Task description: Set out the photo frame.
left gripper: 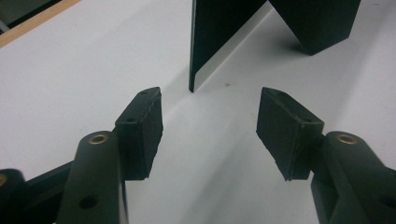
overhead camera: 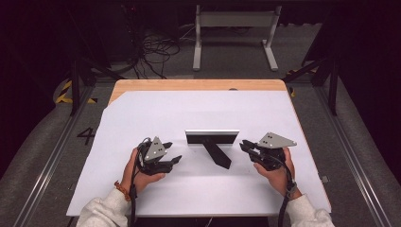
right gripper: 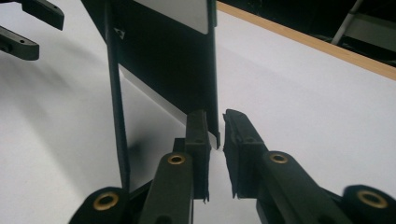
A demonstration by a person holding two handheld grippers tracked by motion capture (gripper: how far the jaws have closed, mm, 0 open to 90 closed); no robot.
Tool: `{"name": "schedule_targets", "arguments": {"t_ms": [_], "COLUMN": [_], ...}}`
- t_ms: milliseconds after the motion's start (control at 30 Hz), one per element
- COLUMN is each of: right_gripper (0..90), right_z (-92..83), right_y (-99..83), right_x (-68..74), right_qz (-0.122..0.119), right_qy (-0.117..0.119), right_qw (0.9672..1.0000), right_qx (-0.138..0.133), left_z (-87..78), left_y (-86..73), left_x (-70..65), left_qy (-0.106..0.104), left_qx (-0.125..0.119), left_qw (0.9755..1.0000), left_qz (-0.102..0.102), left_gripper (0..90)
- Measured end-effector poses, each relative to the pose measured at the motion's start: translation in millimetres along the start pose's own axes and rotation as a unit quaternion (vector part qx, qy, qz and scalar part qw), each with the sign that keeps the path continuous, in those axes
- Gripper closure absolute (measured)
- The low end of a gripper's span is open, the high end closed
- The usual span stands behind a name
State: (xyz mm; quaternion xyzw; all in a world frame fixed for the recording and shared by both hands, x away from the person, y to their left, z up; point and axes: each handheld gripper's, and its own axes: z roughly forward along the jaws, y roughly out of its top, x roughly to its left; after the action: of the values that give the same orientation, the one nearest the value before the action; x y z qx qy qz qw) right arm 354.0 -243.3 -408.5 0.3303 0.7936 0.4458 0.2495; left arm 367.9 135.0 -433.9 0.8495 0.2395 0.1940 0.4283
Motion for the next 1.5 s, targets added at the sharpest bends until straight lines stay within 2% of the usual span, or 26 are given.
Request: {"name": "schedule_targets", "arguments": {"t_ms": [167,233,367,533,633,800,933,1000,1067,1133,1167,1233,1500], "right_gripper": [77.2,76.7,75.5,75.2,74.3,73.6,73.3,73.5,74.4,74.6,75.2,76.5,79.5], "right_z": [-0.6,-1.7,-4.3,-5.8,-5.8,-1.0,4.8,7.2,9.6,10.3,11.1,11.4,13.0], "right_y": [0.4,1.7,4.4,8.8,10.6,15.9,17.5,18.0,18.6,18.9,19.3,19.4,19.5], "right_x": [0.8,2.5,3.3,4.7,5.5,6.6,6.5,6.8,6.8,6.4,5.7,5.3,6.9], "right_qz": [0.003,0.004,0.006,0.009,0.01,0.013,0.021,0.02,0.019,0.019,0.02,0.022,0.019], "right_qy": [-0.008,-0.01,-0.016,-0.017,-0.017,-0.016,-0.013,-0.012,-0.011,-0.009,-0.008,-0.005,-0.004], "right_qw": [0.9999,0.9998,0.9994,0.999,0.9989,0.9986,0.9986,0.9988,0.9988,0.9989,0.9988,0.9988,0.9988], "right_qx": [-0.009,-0.014,-0.029,-0.04,-0.043,-0.048,-0.047,-0.044,-0.043,-0.043,-0.043,-0.044,-0.045], "left_z": [3.7,6.2,15.9,26.0,32.6,39.8,41.1,41.4,41.3,41.4,41.3,41.0,37.1], "left_y": [8.5,13.8,25.5,32.9,36.1,36.9,38.2,39.7,40.4,41.1,41.5,42.3,42.4], "left_x": [7.5,10.4,12.8,14.1,16.6,17.3,16.7,15.1,15.0,14.1,14.2,11.9,11.4], "left_qy": [0.001,-0.008,-0.016,-0.012,-0.025,-0.031,-0.039,-0.033,-0.044,-0.046,-0.05,-0.057,-0.059], "left_qx": [-0.011,-0.023,-0.031,-0.035,-0.037,-0.033,-0.037,-0.039,-0.043,-0.043,-0.044,-0.044,-0.036], "left_qw": [0.9999,0.9997,0.9994,0.9993,0.9989,0.999,0.9986,0.9987,0.9981,0.998,0.9977,0.9972,0.9972], "left_qz": [-0.005,-0.008,-0.004,-0.006,-0.013,-0.008,-0.002,0.005,0.007,0.01,0.014,0.02,0.027], "left_gripper": [40.0,39.5,38.9,37.5,37.2,37.6,43.3,47.7,54.9,61.2,61.2,67.0,71.5]}}
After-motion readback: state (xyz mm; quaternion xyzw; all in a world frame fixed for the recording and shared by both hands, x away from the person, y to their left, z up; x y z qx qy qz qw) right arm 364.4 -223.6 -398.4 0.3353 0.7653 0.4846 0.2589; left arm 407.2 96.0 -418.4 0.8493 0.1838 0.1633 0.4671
